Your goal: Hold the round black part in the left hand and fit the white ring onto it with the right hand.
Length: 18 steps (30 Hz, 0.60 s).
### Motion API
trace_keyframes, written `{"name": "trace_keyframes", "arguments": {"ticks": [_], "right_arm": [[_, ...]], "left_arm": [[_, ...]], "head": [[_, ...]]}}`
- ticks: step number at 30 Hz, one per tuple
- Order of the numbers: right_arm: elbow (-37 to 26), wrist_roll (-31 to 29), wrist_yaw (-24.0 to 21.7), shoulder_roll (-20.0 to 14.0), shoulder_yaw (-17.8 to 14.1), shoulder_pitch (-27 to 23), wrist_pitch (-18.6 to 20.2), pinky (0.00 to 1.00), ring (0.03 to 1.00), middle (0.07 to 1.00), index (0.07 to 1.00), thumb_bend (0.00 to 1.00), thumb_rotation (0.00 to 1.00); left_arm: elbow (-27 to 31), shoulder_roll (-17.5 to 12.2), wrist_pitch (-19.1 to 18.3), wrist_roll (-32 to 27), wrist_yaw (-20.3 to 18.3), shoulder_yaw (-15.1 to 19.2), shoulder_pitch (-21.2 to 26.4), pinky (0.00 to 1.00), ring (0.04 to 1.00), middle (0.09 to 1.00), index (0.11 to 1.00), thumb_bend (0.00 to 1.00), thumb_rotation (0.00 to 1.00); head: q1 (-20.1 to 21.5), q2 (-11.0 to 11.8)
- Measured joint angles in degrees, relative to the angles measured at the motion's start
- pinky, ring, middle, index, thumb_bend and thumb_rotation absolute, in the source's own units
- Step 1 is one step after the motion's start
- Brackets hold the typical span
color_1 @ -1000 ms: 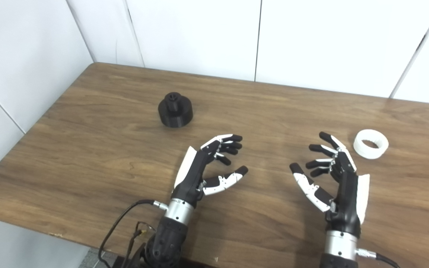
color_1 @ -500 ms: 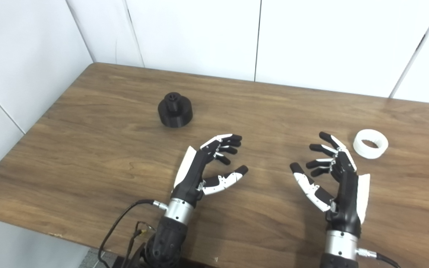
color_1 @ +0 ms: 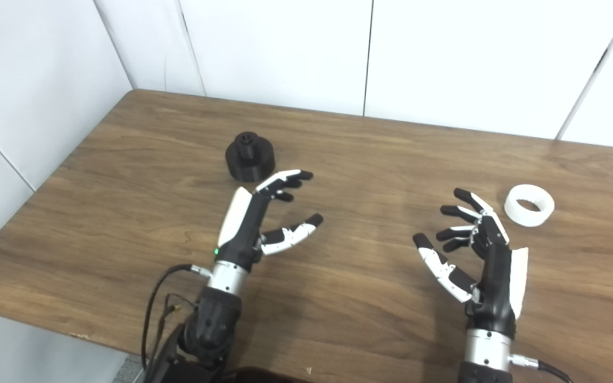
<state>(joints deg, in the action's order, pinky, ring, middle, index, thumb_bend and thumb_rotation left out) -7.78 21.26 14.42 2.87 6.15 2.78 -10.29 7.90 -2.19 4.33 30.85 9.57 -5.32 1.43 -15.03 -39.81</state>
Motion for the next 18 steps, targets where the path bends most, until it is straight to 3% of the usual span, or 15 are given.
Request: {"name": "trace_keyframes", "arguments": {"ticks": [6, 10, 18], "right_arm": [[-0.01, -0.21, -0.24, 0.01, -0.04, 0.0, 0.05, 0.37, 0.478, 0.657, 0.763, 0.64, 0.19], [-0.01, -0.56, -0.27, 0.01, -0.07, 0.0, 0.09, 0.38, 0.479, 0.657, 0.763, 0.64, 0.18], [0.0, -0.69, -0.36, -0.01, -0.07, -0.02, 0.1, 0.37, 0.483, 0.662, 0.766, 0.63, 0.2]], "left_arm": [[2.56, -1.83, -2.29, 1.27, -1.07, 0.88, 0.51, 0.65, 0.766, 0.8, 0.744, 0.61, 0.26], [2.56, -3.13, -3.05, 3.78, -1.06, 1.39, 2.13, 0.71, 0.808, 0.813, 0.751, 0.61, 0.29], [3.0, -5.92, -7.4, 7.45, -1.16, 3.57, 5.4, 0.74, 0.896, 0.91, 0.78, 0.63, 0.31]], "head": [[0.09, 0.0], [0.0, 0.0], [0.09, 0.0]]}}
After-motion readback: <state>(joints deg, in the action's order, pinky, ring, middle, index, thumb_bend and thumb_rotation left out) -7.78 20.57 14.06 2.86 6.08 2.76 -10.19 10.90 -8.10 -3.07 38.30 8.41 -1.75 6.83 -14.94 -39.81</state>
